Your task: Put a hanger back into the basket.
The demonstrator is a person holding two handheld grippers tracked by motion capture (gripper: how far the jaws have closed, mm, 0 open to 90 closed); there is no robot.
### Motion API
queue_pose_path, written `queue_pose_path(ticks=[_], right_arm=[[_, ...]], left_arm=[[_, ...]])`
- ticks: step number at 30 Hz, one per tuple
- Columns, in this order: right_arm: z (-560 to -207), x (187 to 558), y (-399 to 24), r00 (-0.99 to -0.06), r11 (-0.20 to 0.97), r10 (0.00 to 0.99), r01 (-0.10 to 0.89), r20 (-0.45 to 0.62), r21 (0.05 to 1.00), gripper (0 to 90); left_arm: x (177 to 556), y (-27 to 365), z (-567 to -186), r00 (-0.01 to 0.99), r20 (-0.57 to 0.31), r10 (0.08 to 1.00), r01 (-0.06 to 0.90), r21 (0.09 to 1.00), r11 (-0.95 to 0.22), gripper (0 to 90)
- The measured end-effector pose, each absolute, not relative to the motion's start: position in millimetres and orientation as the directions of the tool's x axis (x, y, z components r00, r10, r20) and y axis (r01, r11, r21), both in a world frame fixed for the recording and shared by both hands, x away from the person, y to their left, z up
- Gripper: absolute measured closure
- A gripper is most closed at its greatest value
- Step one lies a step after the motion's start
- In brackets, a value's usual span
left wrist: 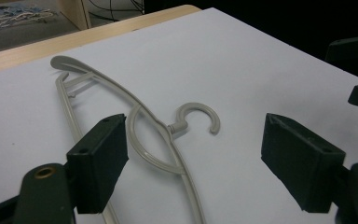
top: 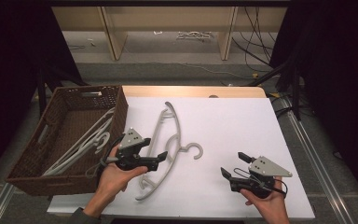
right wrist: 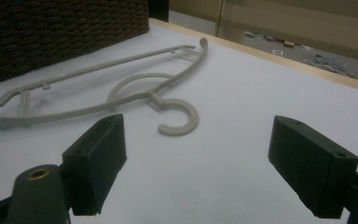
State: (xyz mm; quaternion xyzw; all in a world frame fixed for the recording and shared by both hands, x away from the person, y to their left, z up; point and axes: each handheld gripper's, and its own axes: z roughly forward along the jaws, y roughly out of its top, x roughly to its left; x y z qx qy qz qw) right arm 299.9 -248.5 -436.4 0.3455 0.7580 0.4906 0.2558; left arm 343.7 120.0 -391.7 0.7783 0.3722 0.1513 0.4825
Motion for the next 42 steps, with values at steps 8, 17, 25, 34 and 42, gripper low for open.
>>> queue_pose_path(ticks=[8, 17, 25, 34, 42], right_arm=[[-437, 298, -245, -0.638, 0.273, 0.769, 0.269, -0.041, 0.924, 20.0], [-438, 295, -247, -0.634, 0.281, 0.772, 0.279, -0.044, 0.918, 20.1], [-437, 294, -249, -0.627, 0.283, 0.777, 0.268, -0.056, 0.921, 20.1], [-437, 294, -247, -0.626, 0.288, 0.778, 0.274, -0.057, 0.917, 20.1], [-438, 295, -245, -0.627, 0.289, 0.777, 0.271, -0.059, 0.918, 20.1]], left_arm=[[353, 101, -408, 0.698, -0.049, 0.714, 0.415, 0.841, -0.348, 20.7], [363, 83, -421, 0.729, -0.044, 0.683, 0.422, 0.815, -0.398, 17.7], [375, 64, -434, 0.765, -0.001, 0.643, 0.409, 0.772, -0.486, 21.3], [385, 54, -447, 0.78, 0.039, 0.625, 0.395, 0.743, -0.54, 22.6], [399, 45, -460, 0.771, 0.039, 0.635, 0.436, 0.695, -0.572, 28.7]])
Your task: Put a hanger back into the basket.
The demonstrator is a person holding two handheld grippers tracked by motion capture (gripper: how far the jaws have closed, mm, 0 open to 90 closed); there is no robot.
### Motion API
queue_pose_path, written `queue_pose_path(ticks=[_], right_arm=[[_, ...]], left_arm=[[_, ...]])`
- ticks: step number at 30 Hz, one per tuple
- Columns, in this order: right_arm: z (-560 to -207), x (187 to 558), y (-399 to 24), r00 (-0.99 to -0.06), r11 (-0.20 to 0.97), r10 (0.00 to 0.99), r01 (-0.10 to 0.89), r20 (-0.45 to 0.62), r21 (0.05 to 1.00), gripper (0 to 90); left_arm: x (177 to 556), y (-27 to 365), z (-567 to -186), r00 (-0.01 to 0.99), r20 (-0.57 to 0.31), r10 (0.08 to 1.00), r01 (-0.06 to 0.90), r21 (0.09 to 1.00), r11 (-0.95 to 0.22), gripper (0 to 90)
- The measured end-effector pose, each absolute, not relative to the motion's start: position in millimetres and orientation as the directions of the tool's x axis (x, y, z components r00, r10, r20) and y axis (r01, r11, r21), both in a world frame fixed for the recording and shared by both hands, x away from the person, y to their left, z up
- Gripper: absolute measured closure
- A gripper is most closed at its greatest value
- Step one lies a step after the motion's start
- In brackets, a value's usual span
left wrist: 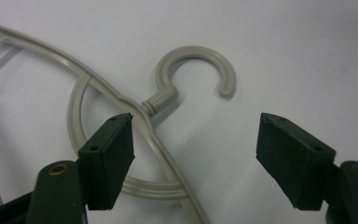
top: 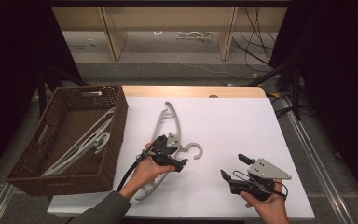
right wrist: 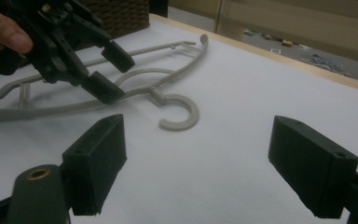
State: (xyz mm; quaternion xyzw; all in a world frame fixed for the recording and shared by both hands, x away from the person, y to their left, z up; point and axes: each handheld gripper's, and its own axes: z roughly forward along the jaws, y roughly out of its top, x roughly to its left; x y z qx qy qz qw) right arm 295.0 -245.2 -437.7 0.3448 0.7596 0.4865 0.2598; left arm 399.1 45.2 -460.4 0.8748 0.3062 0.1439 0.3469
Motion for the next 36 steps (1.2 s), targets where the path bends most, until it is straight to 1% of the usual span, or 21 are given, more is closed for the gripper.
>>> queue_pose_path(ticks=[1, 2, 5, 6, 9, 10, 11, 13, 16, 17, 18, 19, 21, 26, 28, 31, 35, 36], right_arm=[[-437, 296, -246, -0.628, 0.295, 0.775, 0.262, -0.07, 0.919, 20.1], [-437, 295, -245, -0.63, 0.291, 0.774, 0.278, -0.055, 0.915, 20.1], [-438, 296, -245, -0.631, 0.297, 0.773, 0.264, -0.069, 0.918, 20.1], [-437, 296, -245, -0.632, 0.295, 0.772, 0.262, -0.068, 0.919, 20.1], [-438, 296, -246, -0.632, 0.298, 0.772, 0.263, -0.069, 0.918, 20.1], [-438, 296, -246, -0.632, 0.297, 0.772, 0.264, -0.068, 0.918, 20.1], [-437, 296, -246, -0.631, 0.294, 0.773, 0.264, -0.066, 0.919, 20.1], [-437, 295, -245, -0.633, 0.293, 0.772, 0.273, -0.059, 0.916, 20.1], [-438, 296, -246, -0.632, 0.299, 0.772, 0.257, -0.074, 0.919, 20.1], [-437, 296, -246, -0.632, 0.298, 0.771, 0.255, -0.074, 0.92, 20.1], [-437, 295, -245, -0.632, 0.295, 0.772, 0.261, -0.068, 0.919, 20.1], [-438, 295, -245, -0.632, 0.297, 0.772, 0.262, -0.069, 0.918, 20.1], [-438, 295, -245, -0.632, 0.297, 0.772, 0.265, -0.068, 0.917, 20.1], [-438, 295, -246, -0.631, 0.298, 0.773, 0.266, -0.069, 0.917, 20.1], [-438, 295, -245, -0.63, 0.295, 0.774, 0.26, -0.07, 0.919, 20.2], [-438, 295, -245, -0.635, 0.298, 0.77, 0.267, -0.065, 0.916, 20.2], [-438, 296, -244, -0.635, 0.299, 0.769, 0.259, -0.071, 0.918, 20.2], [-438, 295, -244, -0.637, 0.295, 0.769, 0.28, -0.054, 0.913, 20.2]], left_arm=[[402, 44, -462, 0.776, 0.05, 0.629, 0.433, 0.683, -0.588, 29.4], [403, 42, -464, 0.764, 0.037, 0.644, 0.456, 0.675, -0.58, 30.1], [412, 39, -467, 0.765, 0.042, 0.642, 0.473, 0.64, -0.606, 32.5], [413, 38, -468, 0.76, 0.036, 0.648, 0.485, 0.633, -0.603, 35.3], [421, 36, -470, 0.76, 0.031, 0.65, 0.502, 0.608, -0.616, 37.0], [422, 36, -470, 0.76, 0.031, 0.65, 0.505, 0.602, -0.619, 39.4], [425, 35, -471, 0.75, 0.016, 0.661, 0.522, 0.599, -0.607, 39.5], [428, 35, -471, 0.748, 0.014, 0.663, 0.532, 0.585, -0.612, 40.4], [431, 35, -474, 0.738, 0.011, 0.675, 0.544, 0.582, -0.605, 41.3], [432, 35, -472, 0.74, 0.005, 0.673, 0.556, 0.558, -0.616, 41.3], [433, 34, -475, 0.737, 0.008, 0.676, 0.551, 0.572, -0.607, 40.8], [436, 35, -474, 0.74, -0.005, 0.673, 0.571, 0.533, -0.624, 40.6], [438, 35, -475, 0.732, -0.031, 0.68, 0.588, 0.533, -0.608, 42.1], [443, 35, -471, 0.744, -0.03, 0.668, 0.594, 0.489, -0.639, 49.7], [444, 34, -470, 0.735, -0.044, 0.676, 0.61, 0.479, -0.632, 51.7], [449, 36, -469, 0.742, -0.048, 0.669, 0.608, 0.468, -0.641, 58.2], [449, 33, -467, 0.768, -0.026, 0.639, 0.584, 0.436, -0.685, 62.5], [449, 34, -466, 0.775, -0.022, 0.632, 0.579, 0.427, -0.695, 64.6]])
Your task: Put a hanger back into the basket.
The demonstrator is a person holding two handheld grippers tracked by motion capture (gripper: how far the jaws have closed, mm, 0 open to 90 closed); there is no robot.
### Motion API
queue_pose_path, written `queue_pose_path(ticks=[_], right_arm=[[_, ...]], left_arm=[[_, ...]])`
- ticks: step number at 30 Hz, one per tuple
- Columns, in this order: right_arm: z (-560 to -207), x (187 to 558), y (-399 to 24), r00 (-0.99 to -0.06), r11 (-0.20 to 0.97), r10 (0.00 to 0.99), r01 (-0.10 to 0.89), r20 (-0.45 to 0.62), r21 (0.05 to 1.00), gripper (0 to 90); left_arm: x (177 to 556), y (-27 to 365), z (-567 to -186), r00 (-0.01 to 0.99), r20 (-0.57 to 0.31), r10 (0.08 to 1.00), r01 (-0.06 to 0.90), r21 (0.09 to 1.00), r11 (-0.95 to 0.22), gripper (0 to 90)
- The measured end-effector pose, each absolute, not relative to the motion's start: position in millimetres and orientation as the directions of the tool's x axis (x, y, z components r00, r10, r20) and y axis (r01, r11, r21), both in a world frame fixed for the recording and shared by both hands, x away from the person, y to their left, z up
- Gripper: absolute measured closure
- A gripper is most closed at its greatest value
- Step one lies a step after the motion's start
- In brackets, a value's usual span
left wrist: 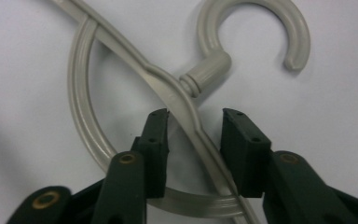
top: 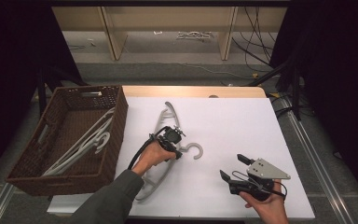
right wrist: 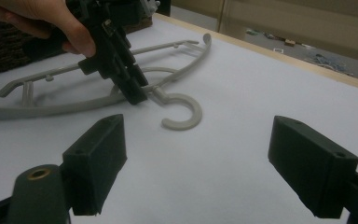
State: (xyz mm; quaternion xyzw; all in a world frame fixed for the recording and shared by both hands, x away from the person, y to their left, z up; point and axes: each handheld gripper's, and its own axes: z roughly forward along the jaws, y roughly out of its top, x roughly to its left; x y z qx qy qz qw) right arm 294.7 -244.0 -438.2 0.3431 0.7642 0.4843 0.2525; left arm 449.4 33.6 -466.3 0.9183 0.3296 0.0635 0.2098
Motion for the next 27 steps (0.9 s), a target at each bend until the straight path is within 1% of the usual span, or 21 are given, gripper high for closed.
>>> queue_pose_path(ticks=[4, 7, 8, 11, 13, 14, 15, 16, 17, 18, 23, 25, 26, 27], right_arm=[[-438, 296, -244, -0.636, 0.299, 0.769, 0.262, -0.069, 0.917, 20.2], [-438, 295, -244, -0.636, 0.292, 0.77, 0.278, -0.052, 0.915, 20.2], [-438, 296, -244, -0.635, 0.296, 0.77, 0.261, -0.067, 0.919, 20.2], [-438, 295, -244, -0.636, 0.297, 0.77, 0.278, -0.057, 0.913, 20.2], [-438, 296, -245, -0.633, 0.299, 0.771, 0.257, -0.074, 0.919, 20.2], [-438, 295, -244, -0.636, 0.295, 0.769, 0.267, -0.062, 0.917, 20.2], [-438, 295, -244, -0.639, 0.299, 0.767, 0.278, -0.057, 0.913, 20.1], [-438, 296, -245, -0.637, 0.304, 0.768, 0.268, -0.069, 0.914, 20.2], [-438, 295, -244, -0.638, 0.3, 0.768, 0.28, -0.057, 0.912, 20.2], [-438, 296, -244, -0.635, 0.297, 0.77, 0.264, -0.066, 0.918, 20.2], [-438, 295, -244, -0.636, 0.298, 0.77, 0.273, -0.062, 0.915, 20.2], [-438, 295, -244, -0.634, 0.296, 0.77, 0.258, -0.07, 0.92, 20.2], [-437, 294, -244, -0.638, 0.307, 0.768, 0.287, -0.058, 0.907, 20.2], [-438, 296, -244, -0.636, 0.306, 0.768, 0.259, -0.076, 0.916, 20.2]], left_arm=[[453, 35, -466, 0.773, -0.048, 0.633, 0.592, 0.414, -0.691, 65.9], [456, 38, -466, 0.764, -0.067, 0.641, 0.605, 0.418, -0.677, 71.0], [457, 39, -466, 0.761, -0.071, 0.645, 0.609, 0.423, -0.671, 73.4], [458, 40, -466, 0.765, -0.068, 0.64, 0.603, 0.424, -0.676, 77.3], [459, 38, -466, 0.768, -0.058, 0.638, 0.6, 0.413, -0.685, 77.6], [459, 38, -465, 0.778, -0.044, 0.626, 0.589, 0.398, -0.703, 77.3], [459, 36, -465, 0.766, -0.05, 0.641, 0.605, 0.395, -0.692, 76.9], [460, 35, -465, 0.764, -0.052, 0.643, 0.608, 0.389, -0.692, 76.3], [461, 35, -464, 0.77, -0.049, 0.636, 0.603, 0.378, -0.702, 76.2], [461, 34, -464, 0.769, -0.051, 0.637, 0.606, 0.374, -0.702, 76.2], [466, 38, -465, 0.756, -0.101, 0.647, 0.63, 0.383, -0.676, 77.6], [464, 37, -465, 0.766, -0.083, 0.637, 0.614, 0.386, -0.688, 77.9], [464, 37, -464, 0.773, -0.074, 0.63, 0.606, 0.378, -0.7, 77.9], [465, 37, -464, 0.772, -0.079, 0.631, 0.609, 0.378, -0.697, 78.0]])
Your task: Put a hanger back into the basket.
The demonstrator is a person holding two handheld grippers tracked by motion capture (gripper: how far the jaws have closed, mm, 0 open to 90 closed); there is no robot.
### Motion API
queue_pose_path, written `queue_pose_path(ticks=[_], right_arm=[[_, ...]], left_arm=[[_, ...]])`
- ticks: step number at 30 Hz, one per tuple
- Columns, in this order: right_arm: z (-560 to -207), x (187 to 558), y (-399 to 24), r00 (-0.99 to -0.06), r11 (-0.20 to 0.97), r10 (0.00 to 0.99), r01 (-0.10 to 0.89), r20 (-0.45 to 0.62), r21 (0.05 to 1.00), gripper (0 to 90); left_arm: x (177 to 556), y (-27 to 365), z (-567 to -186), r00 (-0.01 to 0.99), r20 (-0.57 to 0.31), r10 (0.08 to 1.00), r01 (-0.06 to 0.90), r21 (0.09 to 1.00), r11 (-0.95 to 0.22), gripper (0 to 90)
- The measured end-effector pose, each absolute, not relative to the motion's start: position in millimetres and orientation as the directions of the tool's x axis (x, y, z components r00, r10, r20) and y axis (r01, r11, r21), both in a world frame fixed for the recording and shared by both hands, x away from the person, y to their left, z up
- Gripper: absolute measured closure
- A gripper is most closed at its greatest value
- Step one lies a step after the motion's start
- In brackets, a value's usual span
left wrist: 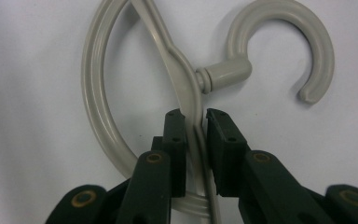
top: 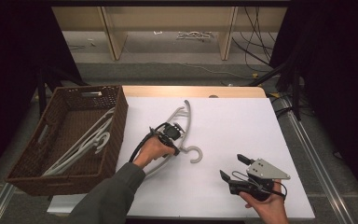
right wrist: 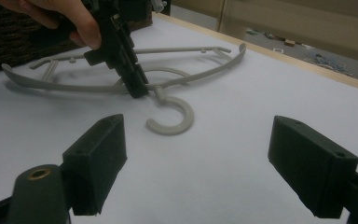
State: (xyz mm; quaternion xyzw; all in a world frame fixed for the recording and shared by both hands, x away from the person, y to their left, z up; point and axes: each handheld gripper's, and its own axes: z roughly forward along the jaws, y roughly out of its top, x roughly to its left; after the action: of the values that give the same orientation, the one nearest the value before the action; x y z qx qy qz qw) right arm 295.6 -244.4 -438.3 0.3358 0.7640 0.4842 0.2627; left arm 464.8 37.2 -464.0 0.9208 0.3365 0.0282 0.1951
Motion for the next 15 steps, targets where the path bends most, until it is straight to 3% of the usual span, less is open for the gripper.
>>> queue_pose_path(ticks=[4, 9, 15], right_arm=[[-437, 296, -244, -0.633, 0.299, 0.77, 0.255, -0.075, 0.92, 20.2], [-437, 296, -245, -0.632, 0.295, 0.772, 0.255, -0.072, 0.921, 20.3], [-437, 295, -246, -0.632, 0.292, 0.772, 0.27, -0.059, 0.917, 20.4]], left_arm=[[471, 44, -465, 0.745, -0.146, 0.651, 0.649, 0.382, -0.658, 80.3], [473, 46, -464, 0.755, -0.156, 0.637, 0.64, 0.385, -0.665, 82.1], [475, 52, -457, 0.729, -0.207, 0.653, 0.664, 0.446, -0.6, 82.1]])
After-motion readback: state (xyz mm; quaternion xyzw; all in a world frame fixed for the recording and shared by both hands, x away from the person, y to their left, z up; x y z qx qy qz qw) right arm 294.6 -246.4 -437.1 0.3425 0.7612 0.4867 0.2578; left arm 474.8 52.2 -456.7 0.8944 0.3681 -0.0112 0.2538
